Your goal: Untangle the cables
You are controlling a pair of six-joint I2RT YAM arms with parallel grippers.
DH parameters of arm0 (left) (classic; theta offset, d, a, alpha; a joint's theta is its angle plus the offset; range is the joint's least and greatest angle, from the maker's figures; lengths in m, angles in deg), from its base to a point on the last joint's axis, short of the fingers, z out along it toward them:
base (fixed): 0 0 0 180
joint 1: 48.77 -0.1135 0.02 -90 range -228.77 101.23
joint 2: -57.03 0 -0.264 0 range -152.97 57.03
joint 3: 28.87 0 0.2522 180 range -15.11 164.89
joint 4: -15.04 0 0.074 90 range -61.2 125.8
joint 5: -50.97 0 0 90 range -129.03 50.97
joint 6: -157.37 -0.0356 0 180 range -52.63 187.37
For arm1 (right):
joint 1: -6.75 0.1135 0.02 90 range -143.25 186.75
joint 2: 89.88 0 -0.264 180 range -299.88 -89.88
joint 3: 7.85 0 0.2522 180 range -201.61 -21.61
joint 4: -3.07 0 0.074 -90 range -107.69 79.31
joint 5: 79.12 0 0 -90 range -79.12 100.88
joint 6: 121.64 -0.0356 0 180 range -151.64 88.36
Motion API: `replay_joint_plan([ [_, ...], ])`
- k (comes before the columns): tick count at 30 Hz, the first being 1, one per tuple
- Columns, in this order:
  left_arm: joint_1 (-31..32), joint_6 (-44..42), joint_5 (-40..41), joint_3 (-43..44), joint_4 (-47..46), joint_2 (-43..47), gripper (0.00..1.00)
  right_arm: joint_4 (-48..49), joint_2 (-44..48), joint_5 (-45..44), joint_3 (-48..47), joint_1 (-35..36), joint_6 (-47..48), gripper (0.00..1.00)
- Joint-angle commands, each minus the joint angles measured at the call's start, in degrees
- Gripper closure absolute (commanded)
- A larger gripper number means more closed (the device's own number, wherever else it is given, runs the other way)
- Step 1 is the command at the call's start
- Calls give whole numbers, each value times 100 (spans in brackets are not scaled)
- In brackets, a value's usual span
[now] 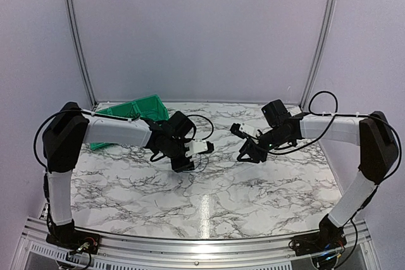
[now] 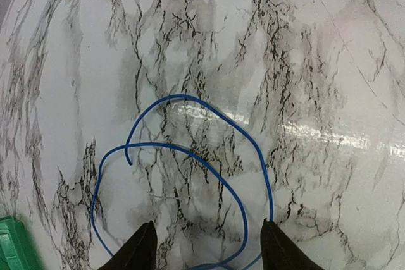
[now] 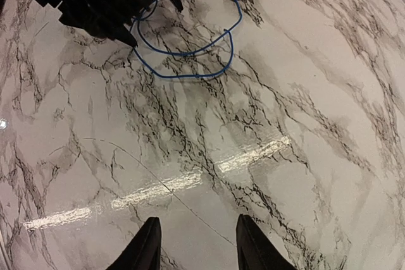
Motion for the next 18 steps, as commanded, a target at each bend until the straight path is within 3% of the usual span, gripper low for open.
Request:
replay_joint_plan([
  [1, 62, -516, 163, 730, 1109, -558, 46, -116, -37, 114, -53, 32, 116, 59],
  [7, 53, -447, 63, 1350, 1972, -1096, 55, -186, -29, 155, -61, 32, 171, 59],
  [12, 32, -160, -346, 1667, 2401, -1369, 76, -225, -70, 166, -72, 34, 205, 59],
  [16, -17, 64, -471, 1685, 2422, -1389, 100, -259, -131, 179, -110, 31, 214, 59],
  [18, -62, 205, -395, 1725, 2411, -1383, 100, -267, -158, 165, -126, 31, 213, 60],
])
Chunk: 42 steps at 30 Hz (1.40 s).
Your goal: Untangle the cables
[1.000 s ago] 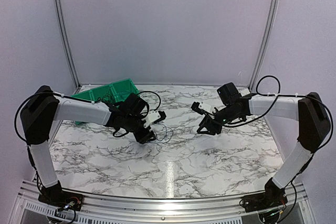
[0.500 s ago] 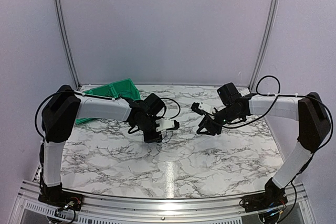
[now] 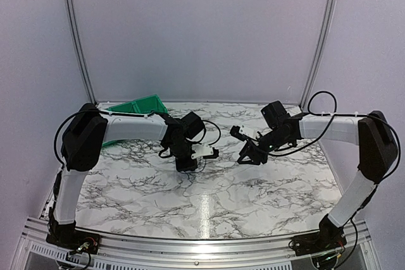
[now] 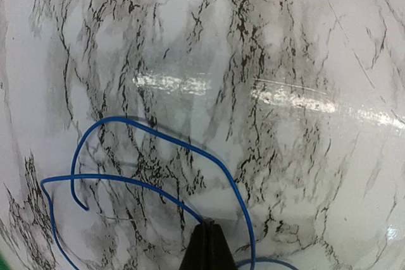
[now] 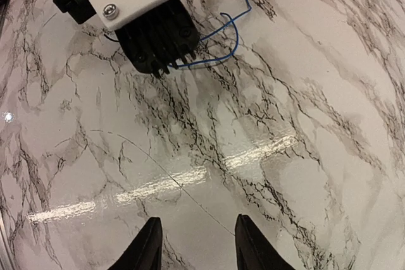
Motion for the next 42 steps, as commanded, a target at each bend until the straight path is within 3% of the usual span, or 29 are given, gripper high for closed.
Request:
replay_joint_plan([
  [1, -108, 419, -65, 79, 491, -214, 100, -101, -143, 55, -131, 35, 64, 60],
  [10, -673, 1074, 105, -197, -285, 744, 100, -83, -107, -105, -156, 30, 21, 60],
  [20, -1358, 1134, 1192, 291, -528, 1352, 100, -52, -144, -152, -154, 28, 7, 60],
  [34, -2067, 604, 1817, 2192, -537, 923, 100, -59, -275, -224, -185, 30, -5, 60],
  [42, -2514, 707, 1606, 2565, -606, 385, 100, -60, -336, -298, -185, 30, -14, 60],
])
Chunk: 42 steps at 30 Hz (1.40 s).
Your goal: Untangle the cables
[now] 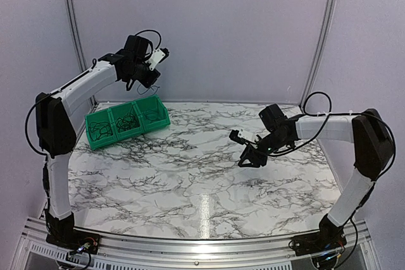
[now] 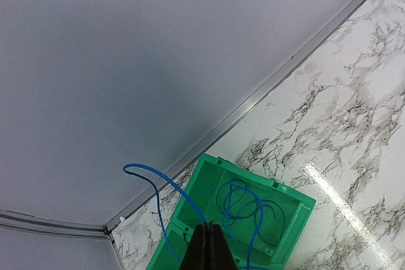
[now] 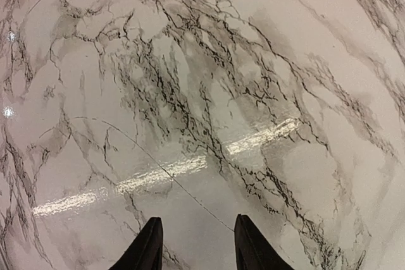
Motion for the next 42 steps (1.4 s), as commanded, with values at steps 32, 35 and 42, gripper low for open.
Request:
replay_joint_plan([
  [32, -551, 1548, -782, -703, -901, -929, 57, -59, -178, -137, -245, 27, -19, 61],
  [35, -548, 1708, -824, -1018, -902, -411, 43, -107, -29, -228, -361, 7, -56, 60],
  [42, -547, 2468, -860, -1757, -897, 1176, 1, -124, 745, -174, -1050, -594, -257, 58],
])
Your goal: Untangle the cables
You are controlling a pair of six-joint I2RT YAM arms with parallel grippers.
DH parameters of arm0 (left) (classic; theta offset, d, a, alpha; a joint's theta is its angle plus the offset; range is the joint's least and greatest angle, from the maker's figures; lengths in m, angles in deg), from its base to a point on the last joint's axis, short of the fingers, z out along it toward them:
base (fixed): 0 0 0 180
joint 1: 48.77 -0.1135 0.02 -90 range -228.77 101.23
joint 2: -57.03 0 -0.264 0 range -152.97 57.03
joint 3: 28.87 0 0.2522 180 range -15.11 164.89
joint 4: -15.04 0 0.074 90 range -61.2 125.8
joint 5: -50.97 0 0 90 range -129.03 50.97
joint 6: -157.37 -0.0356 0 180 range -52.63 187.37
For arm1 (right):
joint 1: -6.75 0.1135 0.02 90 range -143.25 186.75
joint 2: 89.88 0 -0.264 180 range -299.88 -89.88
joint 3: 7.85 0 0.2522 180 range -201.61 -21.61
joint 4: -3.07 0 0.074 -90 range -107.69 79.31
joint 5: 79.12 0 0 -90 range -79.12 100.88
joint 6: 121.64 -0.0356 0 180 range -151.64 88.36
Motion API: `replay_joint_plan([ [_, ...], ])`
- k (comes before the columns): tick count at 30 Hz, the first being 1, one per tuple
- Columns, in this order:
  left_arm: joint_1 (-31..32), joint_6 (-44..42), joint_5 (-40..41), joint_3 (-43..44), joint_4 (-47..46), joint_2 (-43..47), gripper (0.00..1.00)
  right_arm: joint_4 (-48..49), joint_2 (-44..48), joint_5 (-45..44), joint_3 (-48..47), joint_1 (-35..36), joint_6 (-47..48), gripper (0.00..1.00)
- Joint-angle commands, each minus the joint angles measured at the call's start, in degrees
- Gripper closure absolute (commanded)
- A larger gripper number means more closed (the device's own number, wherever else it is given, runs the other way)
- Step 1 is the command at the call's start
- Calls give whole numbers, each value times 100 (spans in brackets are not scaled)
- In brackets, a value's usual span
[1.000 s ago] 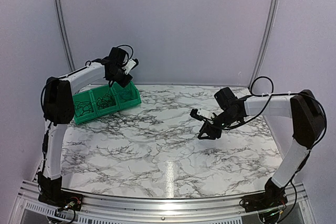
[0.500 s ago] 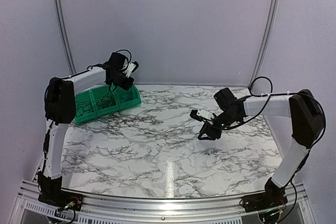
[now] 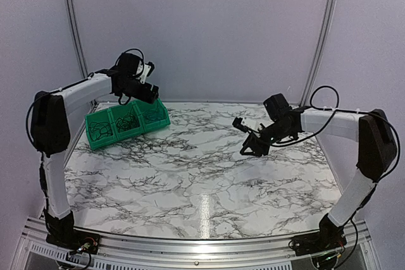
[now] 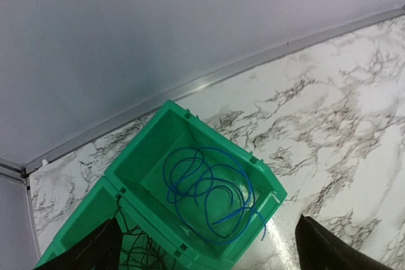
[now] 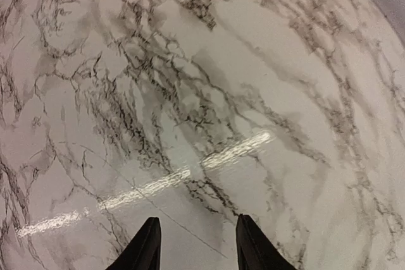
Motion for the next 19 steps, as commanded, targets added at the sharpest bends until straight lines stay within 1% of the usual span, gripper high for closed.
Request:
replay_joint_plan([
  [1, -26, 508, -118, -398, -136, 1373, 1, 109, 761, -67, -704, -486, -234, 58],
  [4, -22, 617, -309, -881, -205, 1945, 1, 418, 1140, -438, -842, -697, -389, 54],
  [5, -15, 606, -480, -1053, -250, 2097, 1, 538, 1245, -620, -838, -726, -457, 49],
  [6, -17, 499, -648, -1253, -299, 2256, 1, 669, 1350, -832, -817, -748, -574, 36],
  [7, -9, 416, -803, -1450, -376, 2396, 1, 780, 1437, -1089, -802, -766, -699, 20],
  [8, -7, 372, -923, -1686, -477, 2552, 1, 897, 1516, -1316, -776, -772, -860, 10],
  [9, -16, 366, -1022, -1934, -617, 2714, 1, 995, 1605, -1556, -744, -778, -1065, 3],
  [12, -12, 394, -1431, -2838, -1195, 3204, 1, 1232, 2027, -2054, -576, -795, -1523, 2],
  [14, -10, 567, -1675, -3451, -1729, 3613, 1, 1633, 2352, -2465, -245, -797, -1730, 1],
  [17, -13, 1339, -1805, -4213, -2515, 4153, 1, 1988, 2721, -3277, 172, -798, -1969, 2],
  [19, -6, 1711, -1812, -4529, -2669, 4364, 1, 2044, 2963, -3227, 438, -802, -1974, 1],
])
